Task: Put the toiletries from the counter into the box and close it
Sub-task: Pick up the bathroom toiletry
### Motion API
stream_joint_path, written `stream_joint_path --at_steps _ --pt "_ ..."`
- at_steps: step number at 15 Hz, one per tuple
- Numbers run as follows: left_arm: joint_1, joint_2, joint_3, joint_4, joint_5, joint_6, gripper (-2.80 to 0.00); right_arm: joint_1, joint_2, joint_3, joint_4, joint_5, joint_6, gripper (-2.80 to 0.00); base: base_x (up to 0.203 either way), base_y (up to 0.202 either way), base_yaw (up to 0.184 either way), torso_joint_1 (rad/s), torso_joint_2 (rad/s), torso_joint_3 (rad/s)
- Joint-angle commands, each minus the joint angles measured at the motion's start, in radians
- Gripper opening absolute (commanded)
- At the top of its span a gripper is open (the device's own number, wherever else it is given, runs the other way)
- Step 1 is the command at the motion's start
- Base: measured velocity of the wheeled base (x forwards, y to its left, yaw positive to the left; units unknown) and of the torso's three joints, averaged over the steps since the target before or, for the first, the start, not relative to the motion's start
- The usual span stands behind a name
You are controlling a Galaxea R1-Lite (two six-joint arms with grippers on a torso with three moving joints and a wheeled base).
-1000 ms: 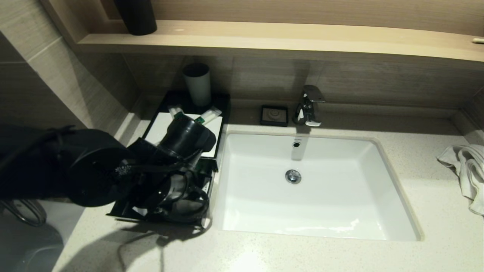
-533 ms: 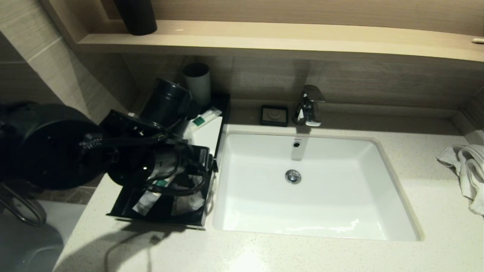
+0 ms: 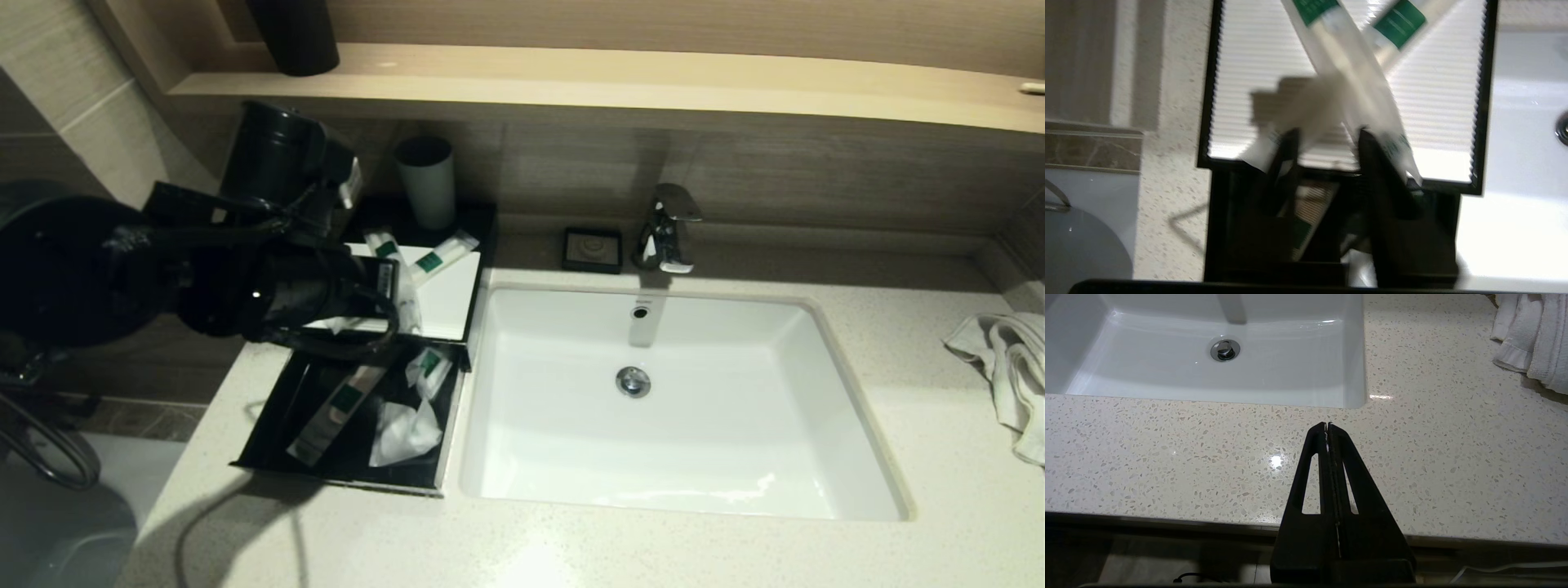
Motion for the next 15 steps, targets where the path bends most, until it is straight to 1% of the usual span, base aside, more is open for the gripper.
stream_joint_path --at_steps 1,4,7,10,12,13,15 --pt "0.056 0.011 -0.028 -0.008 -0.006 0.03 -2.8 0.0 0.0 0.0 0.0 0.001 0.0 -2.8 0.0 0.0 0.0 0.0 0.0 0.0" --pt "0.054 0.031 -0.027 -0.026 -0.006 0.046 -2.8 -0.001 0.0 0.0 0.0 0.001 -0.001 -2.8 0.0 0.0 0.0 0.0 0.0 0.0" --pt "0.045 0.042 -0.027 -0.039 -0.009 0.029 -2.8 -0.002 0.0 0.0 0.0 0.001 0.0 -2.8 0.0 0.0 0.0 0.0 0.0 0.0" --pt "0.007 0.05 -0.03 -0.028 0.003 -0.043 -2.8 0.0 0.0 0.0 0.0 0.001 0.0 -2.8 0.0 0.0 0.0 0.0 0.0 0.0" --pt "-0.015 0.051 -0.051 -0.026 0.02 -0.07 -2.8 0.0 0.0 0.0 -0.001 0.001 0.0 -2.8 0.0 0.0 0.0 0.0 0.0 0.0" --pt "-0.031 0.058 -0.075 -0.009 0.044 -0.1 -2.8 0.0 0.0 0.0 -0.001 0.001 -0.002 -2.8 0.0 0.0 0.0 0.0 0.0 0.0" --pt "-0.064 0.082 -0.139 0.065 0.098 -0.177 -2.8 0.0 0.0 0.0 -0.001 0.001 0.0 -2.8 0.0 0.0 0.0 0.0 0.0 0.0"
